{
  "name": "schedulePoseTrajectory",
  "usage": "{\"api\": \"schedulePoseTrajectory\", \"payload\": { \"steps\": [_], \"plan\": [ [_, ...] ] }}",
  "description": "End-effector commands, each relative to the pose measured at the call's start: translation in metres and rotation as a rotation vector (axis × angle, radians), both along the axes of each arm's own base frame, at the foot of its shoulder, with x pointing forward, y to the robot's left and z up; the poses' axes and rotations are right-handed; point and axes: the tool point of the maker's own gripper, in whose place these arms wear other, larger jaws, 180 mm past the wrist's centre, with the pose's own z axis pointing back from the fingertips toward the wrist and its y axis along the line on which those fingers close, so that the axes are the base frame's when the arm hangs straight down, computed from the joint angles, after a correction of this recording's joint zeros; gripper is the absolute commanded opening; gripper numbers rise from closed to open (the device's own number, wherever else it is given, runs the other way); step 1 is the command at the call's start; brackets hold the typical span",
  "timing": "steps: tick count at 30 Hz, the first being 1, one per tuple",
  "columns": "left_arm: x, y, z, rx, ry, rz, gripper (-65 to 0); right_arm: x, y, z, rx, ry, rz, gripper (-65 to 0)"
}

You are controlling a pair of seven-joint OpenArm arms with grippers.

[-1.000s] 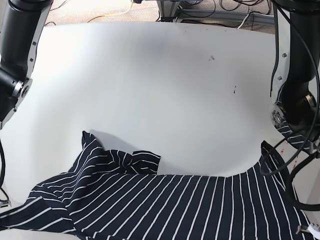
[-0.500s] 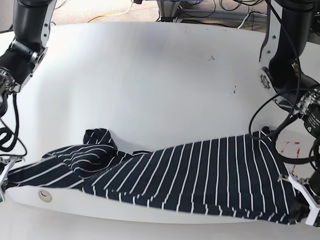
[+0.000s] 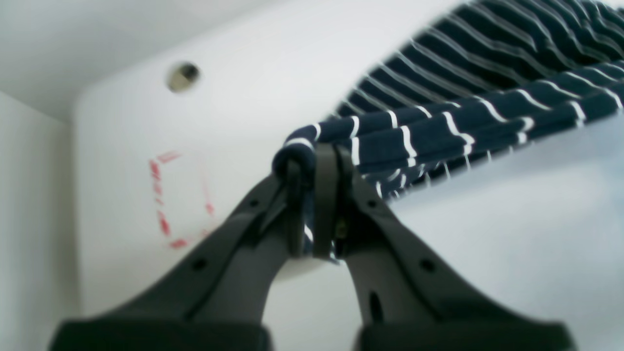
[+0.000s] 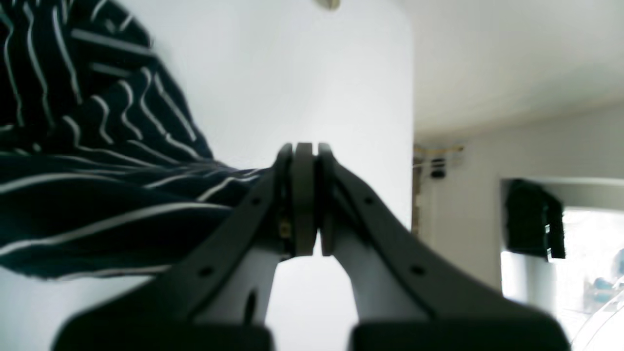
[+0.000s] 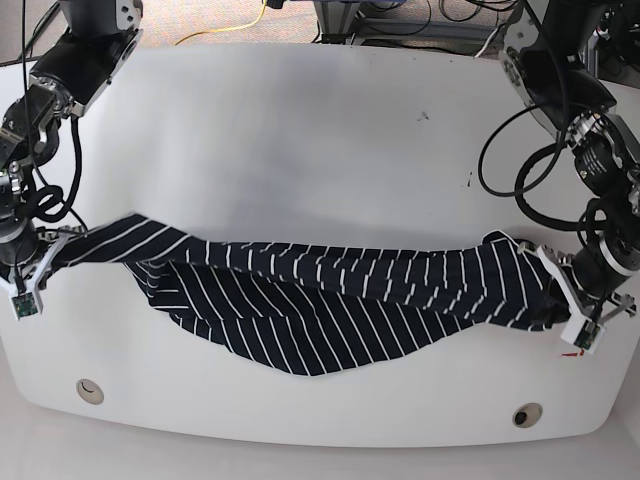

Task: Layout the t-shirt on the table in an organized manner, then fold the t-shirt properly

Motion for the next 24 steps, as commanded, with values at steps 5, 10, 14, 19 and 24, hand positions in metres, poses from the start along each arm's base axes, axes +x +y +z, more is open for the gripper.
{"api": "schedulePoseTrajectory", "payload": {
  "steps": [5, 10, 14, 19, 24],
  "plan": [
    [-0.032, 0.017, -0.03, 0.015, 0.073, 0.039, -65.0, -0.028, 0.0, -0.029, 0.011, 0.076, -0.023, -65.0],
    [-0.063, 0.031, -0.065, 0.013, 0.181, 0.084, -65.0, -0.055, 0.003, -0.061, 0.043, 0.164, -0.04, -65.0],
    [-0.088, 0.046, -0.083, 0.029, 0.252, 0.118, -65.0, -0.074, 0.004, -0.079, 0.064, 0.215, -0.061, -65.0],
    [-0.114, 0.054, -0.094, 0.018, 0.312, 0.106, -65.0, -0.095, 0.003, -0.096, 0.064, 0.285, -0.067, -65.0],
    [-0.14, 0.065, -0.104, 0.006, 0.369, 0.118, -65.0, -0.123, -0.005, -0.11, 0.061, 0.352, -0.101, -65.0]
  ]
}}
